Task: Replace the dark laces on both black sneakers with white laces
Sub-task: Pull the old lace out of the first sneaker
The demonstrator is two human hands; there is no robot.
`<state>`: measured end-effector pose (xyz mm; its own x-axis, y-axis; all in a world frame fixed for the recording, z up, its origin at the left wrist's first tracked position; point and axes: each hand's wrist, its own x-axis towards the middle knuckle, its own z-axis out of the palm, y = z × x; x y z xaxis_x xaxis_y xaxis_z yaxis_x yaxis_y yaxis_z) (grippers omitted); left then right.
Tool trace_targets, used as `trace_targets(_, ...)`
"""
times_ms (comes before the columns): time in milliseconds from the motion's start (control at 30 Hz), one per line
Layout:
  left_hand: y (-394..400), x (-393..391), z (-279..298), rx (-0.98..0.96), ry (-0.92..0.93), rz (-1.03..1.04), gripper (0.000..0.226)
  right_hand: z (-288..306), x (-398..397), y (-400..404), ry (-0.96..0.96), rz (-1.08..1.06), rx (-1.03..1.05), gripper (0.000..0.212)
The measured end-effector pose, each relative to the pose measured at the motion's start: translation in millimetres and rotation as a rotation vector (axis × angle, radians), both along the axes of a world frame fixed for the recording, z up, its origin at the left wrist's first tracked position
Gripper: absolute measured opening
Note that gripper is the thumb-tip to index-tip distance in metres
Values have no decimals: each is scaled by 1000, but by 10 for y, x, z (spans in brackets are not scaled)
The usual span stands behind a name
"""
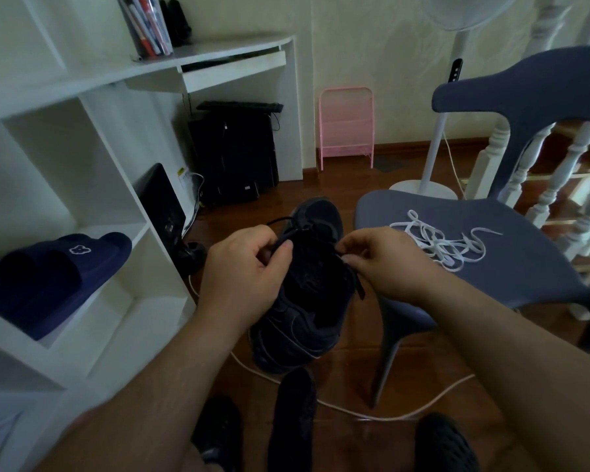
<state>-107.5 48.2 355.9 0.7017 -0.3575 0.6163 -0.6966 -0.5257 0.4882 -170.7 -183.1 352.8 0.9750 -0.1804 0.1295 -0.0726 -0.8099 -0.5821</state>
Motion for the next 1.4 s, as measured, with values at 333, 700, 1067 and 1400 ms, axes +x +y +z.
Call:
trace_targets(333, 44, 19, 24, -28, 16, 12, 35, 23, -51, -276, 317, -263, -141, 22)
trace_targets(700, -5, 8, 17, -25, 13, 2, 35, 63, -27, 28, 45, 66, 272, 29)
trace_targets(1067, 15, 0, 20, -24, 26, 7, 36, 48, 17, -93, -82, -186, 218, 12)
trace_targets(1400, 45, 25, 35, -46, 26, 25, 35, -35, -42, -368, 133, -392, 239, 17)
